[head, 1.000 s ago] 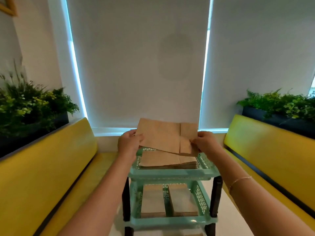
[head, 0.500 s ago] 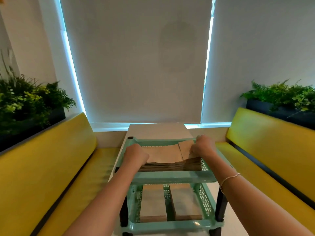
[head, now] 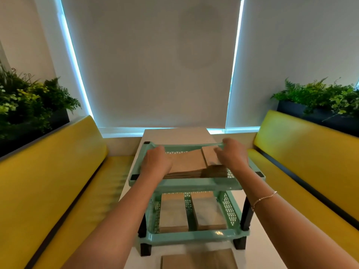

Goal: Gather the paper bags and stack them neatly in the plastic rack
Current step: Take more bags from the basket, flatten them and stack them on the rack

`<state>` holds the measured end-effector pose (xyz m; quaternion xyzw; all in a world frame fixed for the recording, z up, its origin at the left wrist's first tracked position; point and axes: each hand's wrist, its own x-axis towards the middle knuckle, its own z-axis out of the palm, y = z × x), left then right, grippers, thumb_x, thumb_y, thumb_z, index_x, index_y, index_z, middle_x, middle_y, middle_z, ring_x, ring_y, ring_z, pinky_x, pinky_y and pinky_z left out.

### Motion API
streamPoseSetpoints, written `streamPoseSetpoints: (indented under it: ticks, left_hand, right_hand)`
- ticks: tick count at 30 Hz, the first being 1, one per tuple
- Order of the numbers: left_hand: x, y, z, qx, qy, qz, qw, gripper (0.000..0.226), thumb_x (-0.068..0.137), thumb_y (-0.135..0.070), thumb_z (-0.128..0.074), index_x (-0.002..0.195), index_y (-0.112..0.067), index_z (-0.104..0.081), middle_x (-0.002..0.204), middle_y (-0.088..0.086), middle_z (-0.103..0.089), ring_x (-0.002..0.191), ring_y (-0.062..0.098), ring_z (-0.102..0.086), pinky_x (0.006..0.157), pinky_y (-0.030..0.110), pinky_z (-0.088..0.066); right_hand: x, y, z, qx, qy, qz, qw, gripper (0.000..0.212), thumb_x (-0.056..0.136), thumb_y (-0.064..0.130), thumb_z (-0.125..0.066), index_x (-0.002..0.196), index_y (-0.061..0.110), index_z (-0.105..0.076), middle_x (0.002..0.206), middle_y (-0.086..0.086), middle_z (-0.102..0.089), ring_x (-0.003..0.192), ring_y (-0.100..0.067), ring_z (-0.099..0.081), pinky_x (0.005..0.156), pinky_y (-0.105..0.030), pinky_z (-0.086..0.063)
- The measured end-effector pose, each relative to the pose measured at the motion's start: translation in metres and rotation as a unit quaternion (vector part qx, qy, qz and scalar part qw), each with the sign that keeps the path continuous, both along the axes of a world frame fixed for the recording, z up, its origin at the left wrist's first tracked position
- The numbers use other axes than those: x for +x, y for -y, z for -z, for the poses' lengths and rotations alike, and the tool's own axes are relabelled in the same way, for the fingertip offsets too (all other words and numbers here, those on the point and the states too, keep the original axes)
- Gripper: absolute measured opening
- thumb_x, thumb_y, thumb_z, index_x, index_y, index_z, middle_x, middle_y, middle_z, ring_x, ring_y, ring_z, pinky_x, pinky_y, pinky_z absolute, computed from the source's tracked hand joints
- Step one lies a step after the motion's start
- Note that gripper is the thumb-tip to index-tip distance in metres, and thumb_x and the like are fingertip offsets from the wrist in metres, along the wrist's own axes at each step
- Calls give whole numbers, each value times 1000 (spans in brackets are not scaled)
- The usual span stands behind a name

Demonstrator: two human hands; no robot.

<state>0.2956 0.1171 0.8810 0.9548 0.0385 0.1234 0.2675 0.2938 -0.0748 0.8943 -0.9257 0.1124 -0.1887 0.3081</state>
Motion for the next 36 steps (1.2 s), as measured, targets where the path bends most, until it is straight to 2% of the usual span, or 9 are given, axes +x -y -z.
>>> streamPoseSetpoints:
  ticks: [2,4,8,12,16,20,24,30,36]
  left_hand:
    - [-23,2,-10,-71,61,27,995,33,91,-27,-57,121,-13,-56,115,2,-61,103,18,-57,78,23,-39]
    - [-51,3,-14,-160,70,75,982,19,91,-25,-58,109,-19,-61,108,-3,-63,94,13,-58,81,21,-45]
    - [-108,0,19,-289,-109,181,934,3,89,-22,-61,87,-21,-61,90,-1,-67,76,8,-64,58,19,-52]
    - [-138,6,96,-107,-270,196,937,10,89,-33,-62,88,-24,-60,99,-1,-65,90,15,-62,78,29,-51]
    - [-152,16,166,61,-326,155,931,31,90,-34,-58,113,-14,-58,120,5,-57,107,21,-55,88,29,-45]
    - [-160,20,197,104,-341,138,924,41,91,-30,-56,128,-13,-53,128,8,-56,114,24,-55,90,28,-45]
    - [-163,23,207,136,-314,126,931,30,94,-24,-50,119,-9,-58,121,10,-59,108,25,-57,80,27,-45]
    - [-167,22,211,158,-289,117,937,35,93,-32,-52,120,-10,-59,123,10,-57,112,25,-54,87,30,-45]
    - [-169,20,214,156,-270,122,942,39,92,-36,-53,123,-13,-57,124,8,-57,113,24,-53,89,30,-44]
  right_hand:
    - [-30,-4,-5,46,63,-25,997,39,90,26,-57,128,15,-55,117,-4,-64,107,-20,-59,91,-31,-44]
    - [-64,-4,-1,88,79,-55,991,30,90,26,-60,118,17,-63,106,1,-68,94,-12,-60,86,-26,-44]
    - [-118,5,53,106,-51,-83,990,18,85,27,-65,101,22,-70,97,4,-70,83,-8,-62,80,-27,-54]
    - [-139,22,140,-19,-259,-35,965,30,87,31,-61,112,14,-65,111,-4,-65,90,-15,-59,77,-25,-53]
    - [-157,22,190,11,-344,6,939,39,92,30,-55,121,5,-54,120,-9,-59,107,-21,-57,87,-27,-49]
    - [-163,6,202,-8,-330,9,944,31,90,28,-56,115,9,-58,111,-7,-62,97,-20,-59,76,-24,-45]
    - [-171,-11,200,-32,-282,11,959,27,91,24,-53,116,13,-54,98,-3,-60,85,-18,-59,75,-26,-51]
    - [-187,-33,195,-66,-155,-39,985,34,92,19,-53,125,17,-47,108,-5,-64,91,-22,-63,82,-30,-53]
    - [-189,-40,206,-110,-146,-25,983,33,90,24,-56,120,16,-43,110,-5,-61,96,-26,-56,80,-32,-49]
